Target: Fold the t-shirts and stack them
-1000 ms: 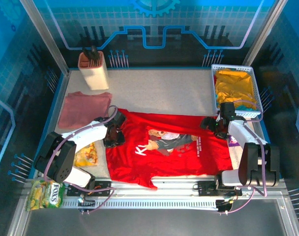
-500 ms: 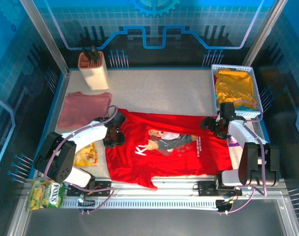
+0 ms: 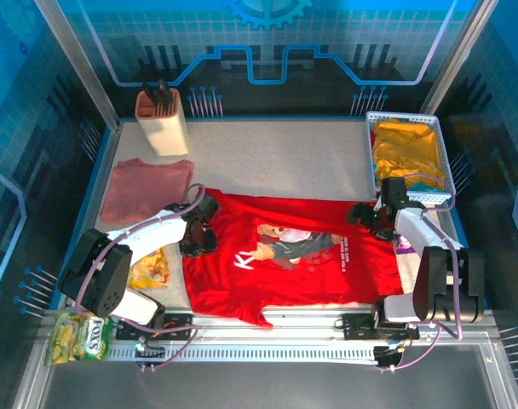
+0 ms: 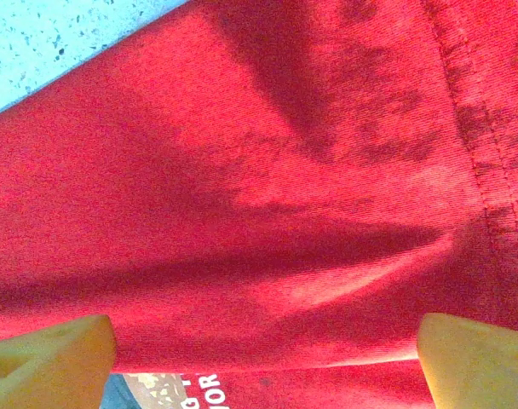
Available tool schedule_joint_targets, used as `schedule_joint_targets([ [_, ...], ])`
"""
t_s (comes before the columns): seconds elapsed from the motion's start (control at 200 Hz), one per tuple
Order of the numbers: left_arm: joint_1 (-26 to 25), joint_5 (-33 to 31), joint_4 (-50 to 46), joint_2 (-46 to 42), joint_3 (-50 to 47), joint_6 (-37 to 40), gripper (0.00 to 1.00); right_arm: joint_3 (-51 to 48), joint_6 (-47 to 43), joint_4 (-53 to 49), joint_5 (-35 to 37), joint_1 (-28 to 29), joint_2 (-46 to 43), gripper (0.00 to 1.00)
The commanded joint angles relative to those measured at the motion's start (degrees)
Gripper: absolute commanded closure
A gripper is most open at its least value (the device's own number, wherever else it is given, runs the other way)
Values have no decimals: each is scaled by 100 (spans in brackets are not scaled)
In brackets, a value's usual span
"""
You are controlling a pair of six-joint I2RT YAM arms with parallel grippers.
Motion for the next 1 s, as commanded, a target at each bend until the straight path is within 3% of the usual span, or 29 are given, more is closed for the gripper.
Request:
schedule_joint_targets([
  [0.0, -58, 22, -258, -162, 170, -55, 71, 79, -65, -26, -93, 61, 72, 8],
  [0.315, -68, -6, -279, -193, 222, -58, 77, 64, -81, -9, -92, 60, 98, 8],
  [0.535, -73, -11, -257, -149, 199, -56, 90, 46, -96, -18, -59, 60, 113, 8],
  [0.59, -69, 3, -271, -150, 200, -39, 100, 45, -99, -18, -65, 60, 107, 8],
  [0.996, -199, 75, -1012, -1099, 70, -372, 100, 49, -39, -7, 73, 40, 296, 8],
])
